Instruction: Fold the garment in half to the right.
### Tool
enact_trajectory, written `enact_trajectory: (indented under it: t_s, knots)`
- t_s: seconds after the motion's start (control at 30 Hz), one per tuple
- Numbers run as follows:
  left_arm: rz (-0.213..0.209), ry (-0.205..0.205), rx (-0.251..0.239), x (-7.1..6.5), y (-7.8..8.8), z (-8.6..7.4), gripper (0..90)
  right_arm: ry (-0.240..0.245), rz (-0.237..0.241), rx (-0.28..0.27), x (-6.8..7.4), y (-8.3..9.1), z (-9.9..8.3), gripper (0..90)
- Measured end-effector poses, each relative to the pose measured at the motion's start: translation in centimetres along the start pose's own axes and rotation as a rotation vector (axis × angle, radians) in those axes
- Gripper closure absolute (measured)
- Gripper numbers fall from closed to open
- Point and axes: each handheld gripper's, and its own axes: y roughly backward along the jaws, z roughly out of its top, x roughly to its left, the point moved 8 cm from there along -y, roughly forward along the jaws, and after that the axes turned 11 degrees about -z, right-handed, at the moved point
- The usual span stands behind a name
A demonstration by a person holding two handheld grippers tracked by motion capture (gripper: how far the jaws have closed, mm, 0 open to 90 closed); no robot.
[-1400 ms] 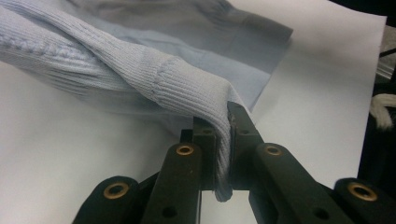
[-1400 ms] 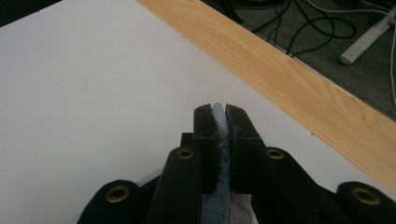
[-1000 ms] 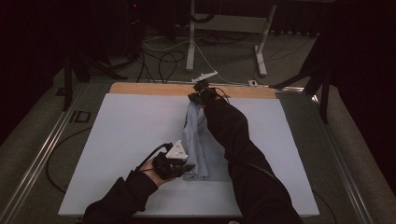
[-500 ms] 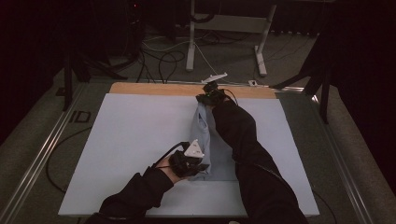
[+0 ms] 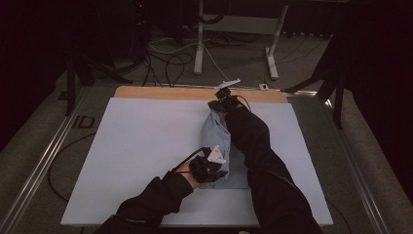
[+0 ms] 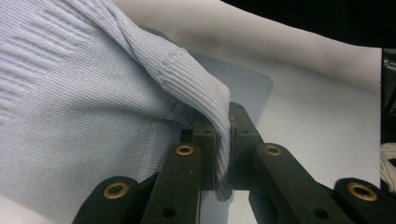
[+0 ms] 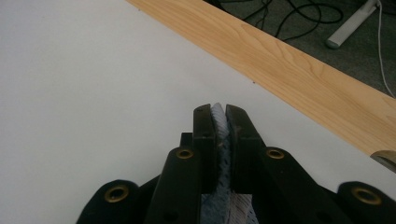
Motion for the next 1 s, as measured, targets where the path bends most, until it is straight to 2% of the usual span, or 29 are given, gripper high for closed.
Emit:
enact_trajectory:
  t_s: [0.33, 0.47, 0.5, 0.57, 0.73, 0.8, 0.87, 0.9, 1.0]
  knots:
    - [0.005, -0.003, 0.04, 0.5, -1.7, 0.2, 86.0, -0.01, 0.021, 0.012, -0.3, -0.9, -1.0, 83.3]
    - [0.002, 0.006, 0.04, 0.6, -2.2, 0.4, 86.0, -0.032, 0.034, 0.012, -0.9, -1.1, -1.5, 80.0]
    - [0.001, 0.006, 0.042, 0.6, -2.3, 0.4, 85.9, -0.036, 0.039, 0.018, -1.0, -1.1, -1.7, 76.6]
    - [0.002, 0.002, 0.054, 0.7, -2.6, 0.4, 85.9, -0.031, 0.038, 0.028, -1.2, -1.3, -2.0, 63.4]
    - [0.006, 0.007, 0.066, 0.7, -3.3, 0.5, 85.8, -0.038, 0.039, 0.045, -2.0, -0.8, -2.4, 42.4]
    - [0.005, 0.006, 0.074, 0.7, -3.5, 0.6, 85.8, -0.072, 0.051, 0.033, -2.4, -0.2, -2.3, 30.2]
    - [0.005, 0.008, 0.073, 0.7, -3.7, 0.6, 85.7, -0.084, 0.057, 0.018, -2.8, 0.3, -2.3, 20.8]
    - [0.004, 0.003, 0.081, 0.7, -3.7, 0.6, 85.7, -0.085, 0.075, 0.019, -2.9, 0.6, -2.3, 15.3]
    - [0.002, 0.004, 0.09, 0.6, -4.0, 0.6, 85.5, -0.097, 0.08, 0.003, -3.5, 1.6, -2.5, 13.2]
